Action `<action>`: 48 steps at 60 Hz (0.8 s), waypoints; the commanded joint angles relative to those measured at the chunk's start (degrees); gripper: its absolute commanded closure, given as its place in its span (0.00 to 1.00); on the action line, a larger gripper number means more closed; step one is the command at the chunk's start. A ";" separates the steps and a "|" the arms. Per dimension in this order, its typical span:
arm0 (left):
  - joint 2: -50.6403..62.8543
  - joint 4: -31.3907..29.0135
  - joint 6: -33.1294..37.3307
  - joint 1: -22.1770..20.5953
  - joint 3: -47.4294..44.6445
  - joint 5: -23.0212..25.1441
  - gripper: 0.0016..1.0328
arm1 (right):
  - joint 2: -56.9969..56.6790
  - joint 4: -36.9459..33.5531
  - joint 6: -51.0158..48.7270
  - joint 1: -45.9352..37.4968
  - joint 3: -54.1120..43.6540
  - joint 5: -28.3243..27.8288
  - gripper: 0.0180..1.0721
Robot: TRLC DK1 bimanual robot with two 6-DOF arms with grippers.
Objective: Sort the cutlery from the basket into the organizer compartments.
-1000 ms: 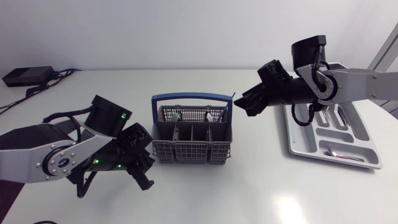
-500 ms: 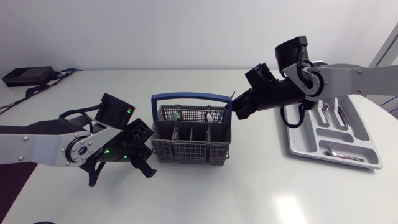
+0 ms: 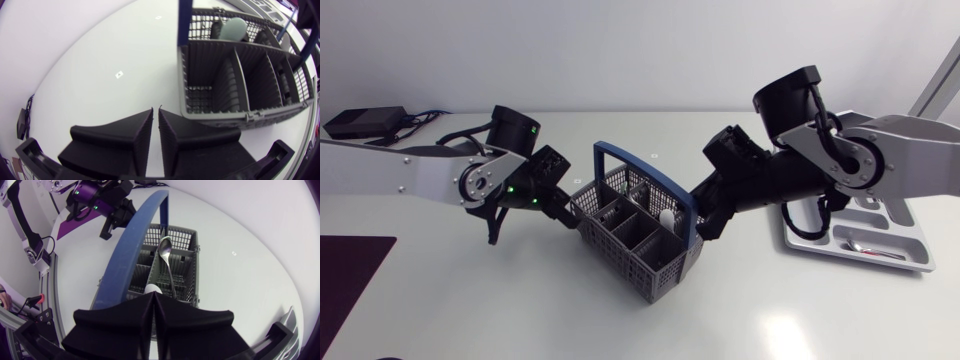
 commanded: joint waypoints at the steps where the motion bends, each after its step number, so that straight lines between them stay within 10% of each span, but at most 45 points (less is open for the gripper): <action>1: 2.97 0.42 1.20 0.85 3.48 0.58 0.88 | -3.55 -1.44 1.06 1.09 -0.85 2.10 0.95; 21: -3.71 -2.66 1.46 0.58 -1.62 0.93 0.88 | -13.22 -6.80 -0.17 -14.03 0.73 1.22 0.95; 48: 0.60 -6.00 3.49 -2.76 -3.55 1.11 0.88 | 0.50 5.42 0.18 -21.94 -6.48 -2.65 0.95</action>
